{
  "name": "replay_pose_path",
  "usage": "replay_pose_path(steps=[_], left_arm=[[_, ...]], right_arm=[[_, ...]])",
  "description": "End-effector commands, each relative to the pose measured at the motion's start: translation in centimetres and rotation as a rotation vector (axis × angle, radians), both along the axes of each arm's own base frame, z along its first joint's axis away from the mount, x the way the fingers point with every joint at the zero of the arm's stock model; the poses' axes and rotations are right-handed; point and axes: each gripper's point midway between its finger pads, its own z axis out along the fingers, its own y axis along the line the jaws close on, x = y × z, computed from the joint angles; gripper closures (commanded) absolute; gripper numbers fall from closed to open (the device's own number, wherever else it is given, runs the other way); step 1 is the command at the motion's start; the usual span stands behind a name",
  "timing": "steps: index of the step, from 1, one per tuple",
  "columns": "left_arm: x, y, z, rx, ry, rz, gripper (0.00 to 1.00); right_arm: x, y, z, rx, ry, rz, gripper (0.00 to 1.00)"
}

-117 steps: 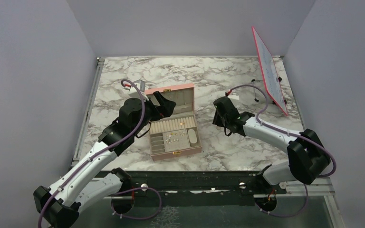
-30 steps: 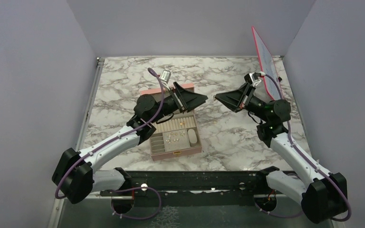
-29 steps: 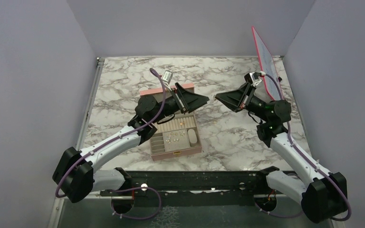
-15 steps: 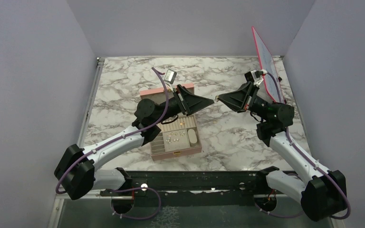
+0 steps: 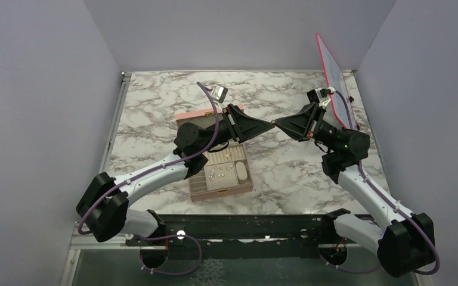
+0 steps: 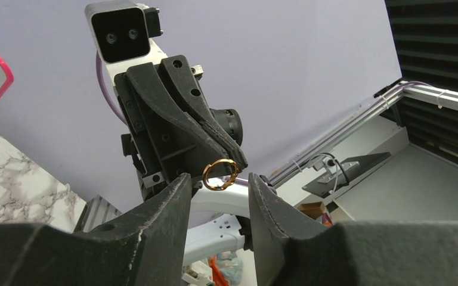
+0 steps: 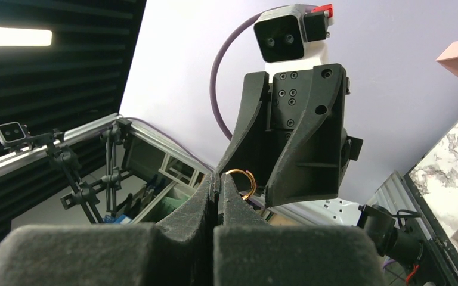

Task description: Organize the mixed jewelry

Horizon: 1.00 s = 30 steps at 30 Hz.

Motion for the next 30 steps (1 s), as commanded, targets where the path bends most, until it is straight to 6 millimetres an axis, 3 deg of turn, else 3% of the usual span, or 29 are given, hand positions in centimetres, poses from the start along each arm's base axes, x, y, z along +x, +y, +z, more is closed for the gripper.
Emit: replay_pose_path(steps=[1,11,23,26,28,30], left_arm=[[-1.3,0.5,2.2,-0.065,-0.068,-0.035,0.6],[-1.1,0.3,2.1,-0.073,-0.066,-0.036,0.74],[-0.6,0.5,1.8,-0.083,-0.051,-0.003,0.99],[-0.6,0.6,1.8,-0.084,-0.054,0.004,1.0],[-0.4,0.8,1.8,-0.089,-0.051,0.022,1.0],[-0.1,1.3,1.7,-0.098,-0.037,0.054,1.0]], right_arm=[[-0.8,-0.1,0.5,0.004,-0.046,0.024,0.99],[-0.8,-0.1,0.2,0.006,-0.036,0.022,0.99],[-0.6,-0.1,0.2,0.008,-0.033,0.017,0.99],[-0.5,-0.1,-0.1,0.003,-0.026,0.014,0.99],[-0.5,-0.2,-0.2,0.009,-0.024,0.008,0.93],[-0.8,-0.5,-0.1,0.036,-0.038,-0.01,0.78]])
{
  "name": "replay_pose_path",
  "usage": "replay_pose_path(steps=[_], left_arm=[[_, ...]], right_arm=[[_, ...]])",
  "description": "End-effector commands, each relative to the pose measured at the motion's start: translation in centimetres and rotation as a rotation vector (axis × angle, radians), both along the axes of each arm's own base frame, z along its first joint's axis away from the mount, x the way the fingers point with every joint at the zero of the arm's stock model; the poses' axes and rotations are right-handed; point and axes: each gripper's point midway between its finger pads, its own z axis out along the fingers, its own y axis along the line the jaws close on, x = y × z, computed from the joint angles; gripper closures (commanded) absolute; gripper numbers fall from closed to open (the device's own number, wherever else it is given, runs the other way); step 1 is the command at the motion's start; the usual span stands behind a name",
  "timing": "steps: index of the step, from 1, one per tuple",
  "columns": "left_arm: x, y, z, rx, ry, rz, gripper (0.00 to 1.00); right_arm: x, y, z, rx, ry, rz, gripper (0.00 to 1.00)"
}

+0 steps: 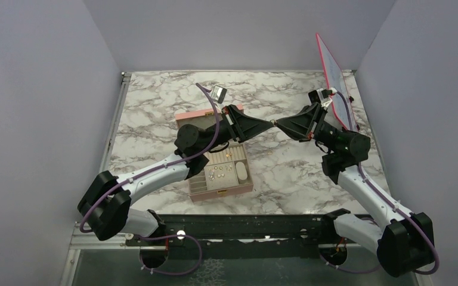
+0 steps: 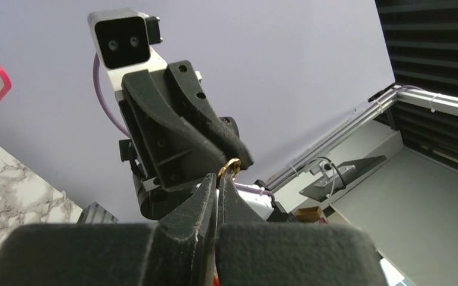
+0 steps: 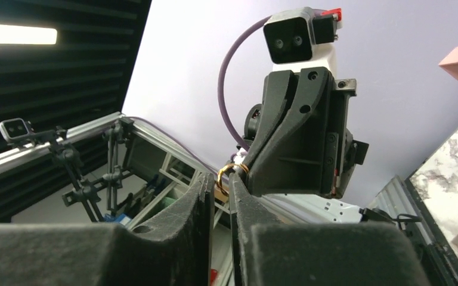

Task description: Organize the mixed jewelry

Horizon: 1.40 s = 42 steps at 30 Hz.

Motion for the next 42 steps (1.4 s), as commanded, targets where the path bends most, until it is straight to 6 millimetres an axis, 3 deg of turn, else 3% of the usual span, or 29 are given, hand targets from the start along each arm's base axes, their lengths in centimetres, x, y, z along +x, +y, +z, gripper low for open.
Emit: replay_pose_path(steps=[1,10,18,25,35,42], left_arm=[[-0.1,1.5,1.4,-0.071,-0.025,0.069,1.0],[0.7,2.4,0.6,-0.079,0.03,0.136,1.0],[1.3,2.1,-0.2,-0.055,0.044,0.153,1.0],[1.9,1.5,-0.3,-0.048,0.06,0.15,1.0],[2.2,0.8,-1.9,-0.018,0.101,0.128,1.0],[2.3,0.6,-2.3,-0.009,0.113,0.123,1.0]], right_arm=[[-0.6,-0.6,-0.3,0.031,-0.034,-0.029,0.72],[0.4,-0.3,-1.0,-0.077,-0.087,-0.141,0.52],[2.3,-0.5,-1.7,-0.275,-0.122,-0.299,0.51],[2.5,-0.1,-2.2,-0.3,-0.132,-0.27,0.49],[2.7,0.1,-2.1,-0.307,-0.146,-0.264,0.52],[2.9,0.2,-2.5,-0.314,-0.121,-0.255,0.71]])
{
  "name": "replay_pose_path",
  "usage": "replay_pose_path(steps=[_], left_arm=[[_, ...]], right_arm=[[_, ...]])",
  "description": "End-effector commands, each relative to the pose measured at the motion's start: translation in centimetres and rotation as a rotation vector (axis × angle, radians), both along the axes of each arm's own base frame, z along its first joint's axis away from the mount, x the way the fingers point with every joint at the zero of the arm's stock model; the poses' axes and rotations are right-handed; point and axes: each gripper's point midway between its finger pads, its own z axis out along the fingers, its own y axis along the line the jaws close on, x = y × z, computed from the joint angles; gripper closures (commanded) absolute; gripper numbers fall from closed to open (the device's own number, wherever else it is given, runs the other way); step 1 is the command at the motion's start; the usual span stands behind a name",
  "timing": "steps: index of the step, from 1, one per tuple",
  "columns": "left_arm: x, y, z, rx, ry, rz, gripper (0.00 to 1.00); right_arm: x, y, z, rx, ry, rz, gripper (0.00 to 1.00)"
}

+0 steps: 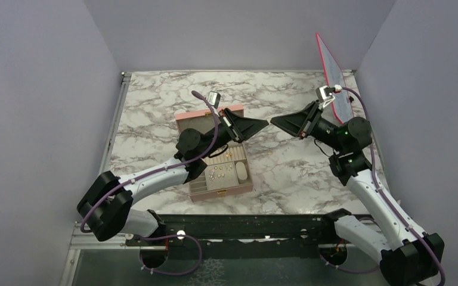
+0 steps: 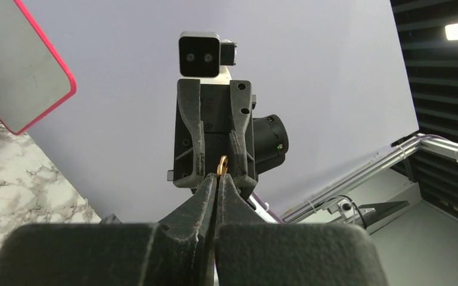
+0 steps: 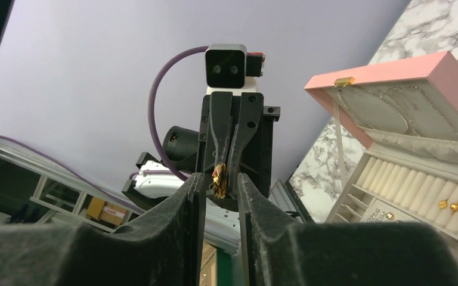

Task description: Organize the mixed jewelry

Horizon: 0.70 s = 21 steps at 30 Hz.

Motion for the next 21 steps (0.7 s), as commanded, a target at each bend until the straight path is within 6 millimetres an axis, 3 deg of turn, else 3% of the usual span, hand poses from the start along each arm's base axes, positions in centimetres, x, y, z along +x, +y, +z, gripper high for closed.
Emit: replay_pose_path(steps=[1,7,12,15,18,21], left_arm=[[-0.3,-0.1,0.6,-0.019,-0.007,-0.012,1.0],[-0.4,0.0,0.5,-0.018,-0.005,-0.011,1.0],[-1.1,0.4,1.1,-0.007,-0.073,-0.003,0.97],[-1.5,1.2,0.7,0.004,-0.091,0.023,0.72],[-1.8,1.8,-1.1,0.046,-0.056,0.033,0.47],[-2.4,2.5,-3.6,0.102,-0.016,0.041,0.33]], right_arm=[[-0.4,0.0,1.0,0.0,-0.022,0.008,0.74],[-0.2,-0.2,0.6,-0.002,-0.004,-0.011,0.94],[0.1,-0.3,0.3,-0.012,0.005,-0.027,0.97],[0.4,-0.3,-0.1,-0.034,0.01,-0.038,0.99],[0.8,-0.3,-0.9,-0.081,0.014,-0.051,0.99],[1.8,-0.4,-2.3,-0.15,0.041,-0.085,0.99]])
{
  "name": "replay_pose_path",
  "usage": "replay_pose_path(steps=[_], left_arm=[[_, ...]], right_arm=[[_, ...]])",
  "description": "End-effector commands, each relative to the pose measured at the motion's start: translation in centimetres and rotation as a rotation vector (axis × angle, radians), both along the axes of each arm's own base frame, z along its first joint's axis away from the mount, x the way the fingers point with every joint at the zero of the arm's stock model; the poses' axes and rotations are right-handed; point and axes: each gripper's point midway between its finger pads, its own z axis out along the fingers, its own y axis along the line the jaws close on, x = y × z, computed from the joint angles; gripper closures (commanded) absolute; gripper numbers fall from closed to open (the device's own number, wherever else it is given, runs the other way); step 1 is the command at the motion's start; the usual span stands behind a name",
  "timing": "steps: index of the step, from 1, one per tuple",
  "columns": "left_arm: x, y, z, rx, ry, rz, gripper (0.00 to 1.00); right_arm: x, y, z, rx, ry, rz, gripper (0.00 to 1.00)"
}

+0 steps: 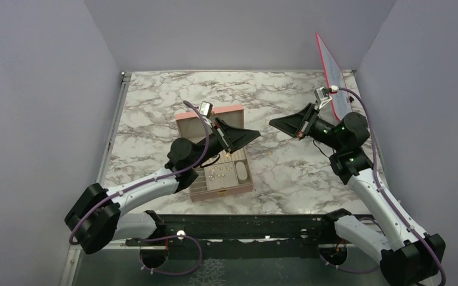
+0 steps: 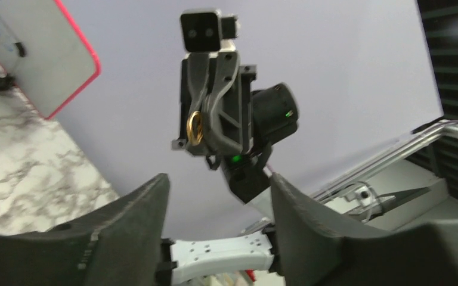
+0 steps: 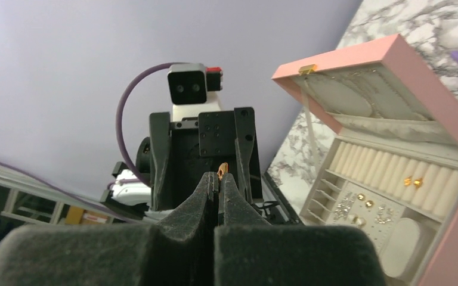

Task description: Organize the mixed jewelry

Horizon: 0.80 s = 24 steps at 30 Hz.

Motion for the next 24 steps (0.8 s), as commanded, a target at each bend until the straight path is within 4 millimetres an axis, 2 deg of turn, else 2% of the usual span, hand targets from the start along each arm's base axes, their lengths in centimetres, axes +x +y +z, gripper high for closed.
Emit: replay_pose_path(steps=[1,7,11,14,18,20,24], left_arm=[[-1.0,1.3,-2.7,0.073,0.014,0.029,0.3],[-0.1,4.8,-7.5,0.26,0.078,0.209,0.2],[1.7,8.9,-9.1,0.472,0.111,0.442,0.18],[2.8,12.7,-9.2,0.641,0.122,0.621,0.17],[3.3,16.8,-8.0,0.755,0.09,0.79,0.17],[3.3,18.0,-7.3,0.771,0.067,0.839,0.17],[3.1,19.0,-6.7,0.78,0.043,0.876,0.16]], right_arm=[[1.4,-0.4,-0.7,-0.099,-0.007,-0.066,0.99],[3.1,-0.2,-4.2,-0.189,0.051,-0.104,0.99],[3.6,1.6,-7.0,-0.299,0.075,-0.138,0.99],[3.3,3.7,-9.6,-0.403,0.101,-0.151,0.99],[3.4,6.3,-12.8,-0.536,0.11,-0.19,0.99],[3.2,7.8,-14.2,-0.592,0.11,-0.191,0.99],[2.9,10.5,-16.3,-0.697,0.09,-0.222,0.99]])
